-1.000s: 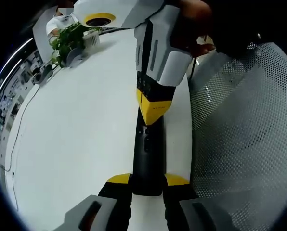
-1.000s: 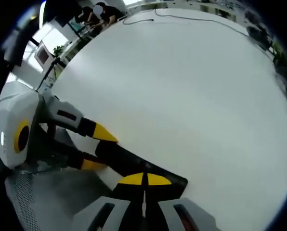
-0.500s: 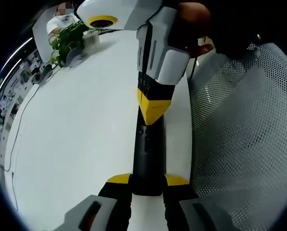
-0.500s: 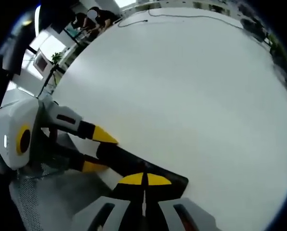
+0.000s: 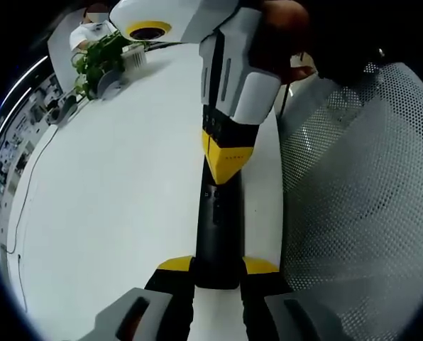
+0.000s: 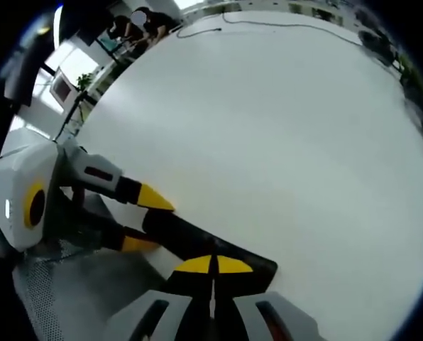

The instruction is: Press the specified remote control buttons in sequence, fully releasing each button before pressing the next.

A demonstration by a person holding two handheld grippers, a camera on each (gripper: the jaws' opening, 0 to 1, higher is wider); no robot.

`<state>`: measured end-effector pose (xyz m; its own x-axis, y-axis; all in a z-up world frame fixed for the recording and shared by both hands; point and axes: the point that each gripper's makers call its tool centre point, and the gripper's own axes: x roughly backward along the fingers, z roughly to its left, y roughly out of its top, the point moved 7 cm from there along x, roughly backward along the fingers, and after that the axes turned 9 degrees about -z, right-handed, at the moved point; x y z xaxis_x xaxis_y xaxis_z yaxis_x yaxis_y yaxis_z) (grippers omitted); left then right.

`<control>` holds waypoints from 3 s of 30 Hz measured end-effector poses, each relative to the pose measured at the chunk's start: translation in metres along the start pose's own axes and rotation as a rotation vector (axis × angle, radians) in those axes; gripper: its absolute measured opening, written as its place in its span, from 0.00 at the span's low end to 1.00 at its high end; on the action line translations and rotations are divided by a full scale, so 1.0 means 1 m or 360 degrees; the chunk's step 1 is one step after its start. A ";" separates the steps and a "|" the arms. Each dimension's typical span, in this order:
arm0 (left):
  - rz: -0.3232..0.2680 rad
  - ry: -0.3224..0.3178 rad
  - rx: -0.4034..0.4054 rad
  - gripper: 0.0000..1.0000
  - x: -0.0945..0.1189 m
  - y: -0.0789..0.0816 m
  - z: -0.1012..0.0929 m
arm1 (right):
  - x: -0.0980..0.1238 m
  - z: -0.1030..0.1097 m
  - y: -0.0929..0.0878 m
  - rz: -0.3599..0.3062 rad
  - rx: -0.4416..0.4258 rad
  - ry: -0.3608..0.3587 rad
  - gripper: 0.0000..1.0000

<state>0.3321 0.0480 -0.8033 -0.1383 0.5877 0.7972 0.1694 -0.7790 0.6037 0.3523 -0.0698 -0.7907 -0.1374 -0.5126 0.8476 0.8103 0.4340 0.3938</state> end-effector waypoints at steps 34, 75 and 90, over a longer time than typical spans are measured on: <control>-0.0017 0.0006 -0.0003 0.25 0.001 -0.001 0.000 | 0.002 -0.005 -0.009 0.0143 -0.0030 -0.0016 0.00; -0.0095 -0.0010 -0.0010 0.25 0.000 -0.003 0.000 | 0.007 -0.004 -0.008 -0.0206 -0.0349 -0.0093 0.00; -0.0056 -0.0072 -0.0063 0.25 -0.001 -0.001 0.003 | 0.002 0.000 -0.002 -0.0087 -0.0183 -0.0332 0.00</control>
<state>0.3346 0.0485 -0.8045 -0.0991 0.6232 0.7757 0.1264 -0.7654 0.6310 0.3505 -0.0719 -0.7903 -0.2876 -0.3636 0.8860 0.8565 0.3164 0.4079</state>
